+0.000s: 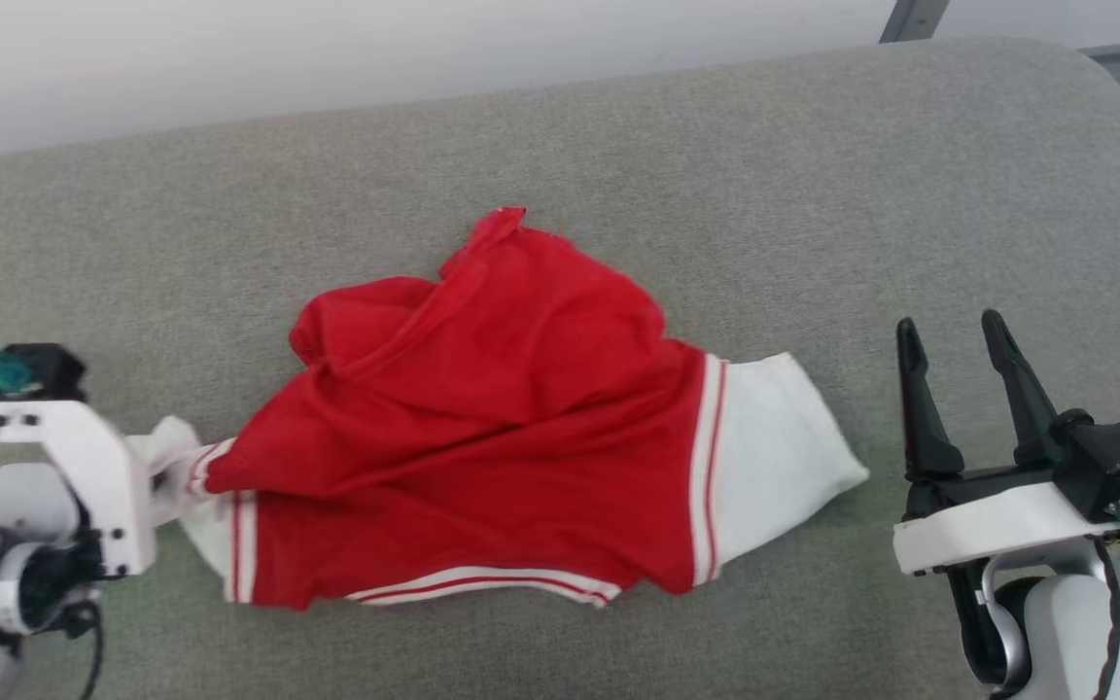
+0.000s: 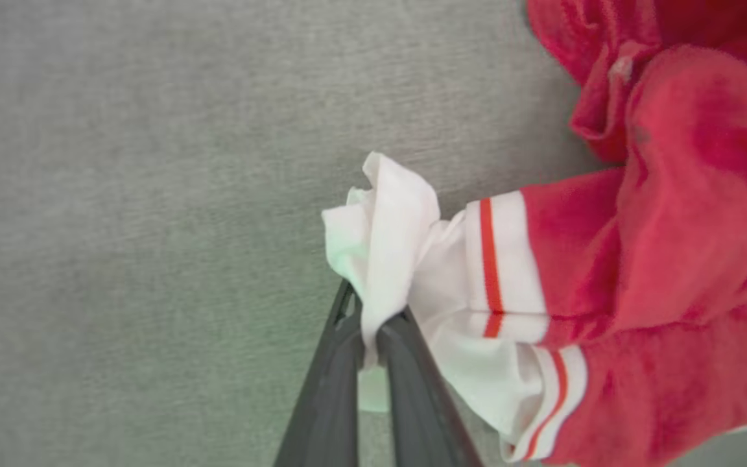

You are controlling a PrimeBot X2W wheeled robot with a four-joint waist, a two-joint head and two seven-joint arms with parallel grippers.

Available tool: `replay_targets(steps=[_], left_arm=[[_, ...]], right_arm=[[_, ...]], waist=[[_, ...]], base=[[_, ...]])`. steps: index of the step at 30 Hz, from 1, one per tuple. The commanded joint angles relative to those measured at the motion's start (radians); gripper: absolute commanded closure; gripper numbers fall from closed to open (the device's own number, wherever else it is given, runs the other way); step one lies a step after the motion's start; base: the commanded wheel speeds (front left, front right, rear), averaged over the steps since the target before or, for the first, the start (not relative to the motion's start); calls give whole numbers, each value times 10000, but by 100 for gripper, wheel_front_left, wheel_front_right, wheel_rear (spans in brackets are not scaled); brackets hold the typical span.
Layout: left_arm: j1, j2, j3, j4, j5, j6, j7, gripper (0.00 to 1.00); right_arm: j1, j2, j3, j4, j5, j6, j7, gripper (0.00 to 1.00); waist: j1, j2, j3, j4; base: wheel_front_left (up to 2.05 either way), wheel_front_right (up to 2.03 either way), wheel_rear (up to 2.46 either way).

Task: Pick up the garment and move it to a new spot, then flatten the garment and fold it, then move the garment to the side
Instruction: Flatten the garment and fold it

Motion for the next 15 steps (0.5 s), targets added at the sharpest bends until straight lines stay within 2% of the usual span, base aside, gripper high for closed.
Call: replay_targets(steps=[1, 4, 5, 6, 7, 12, 15], left_arm=[[237, 112, 159, 0, -217, 86, 119, 100], [457, 311, 421, 31, -505, 199, 228, 100], [505, 305, 494, 15, -619, 232, 239, 95], [572, 328, 490, -5, -658, 242, 299, 62], [611, 391, 475, -48, -663, 191, 345, 0], [432, 555, 561, -254, -883, 277, 734, 0], [148, 747, 662, -477, -923, 551, 1096, 0]], right_arm=[[-60, 3, 7, 53, 14, -3, 1, 0], [-121, 3, 73, 123, 81, -3, 19, 0], [-138, 5, 95, 142, 111, -3, 29, 0], [-154, 3, 94, 163, 118, -3, 38, 0], [-173, 3, 100, 185, 113, -3, 51, 0], [-208, 3, 100, 267, 128, -3, 83, 0], [-181, 3, 96, 295, 155, -3, 135, 0]], waist=[[0, 0, 5, 64], [0, 0, 22, 139], [0, 0, 30, 168], [0, 0, 32, 197], [0, 0, 32, 217], [0, 0, 23, 259], [0, 0, 6, 276]], base=[[0, 0, 0], [0, 0, 0], [0, 0, 0], [0, 0, 0], [0, 0, 0], [0, 0, 0], [0, 0, 0]])
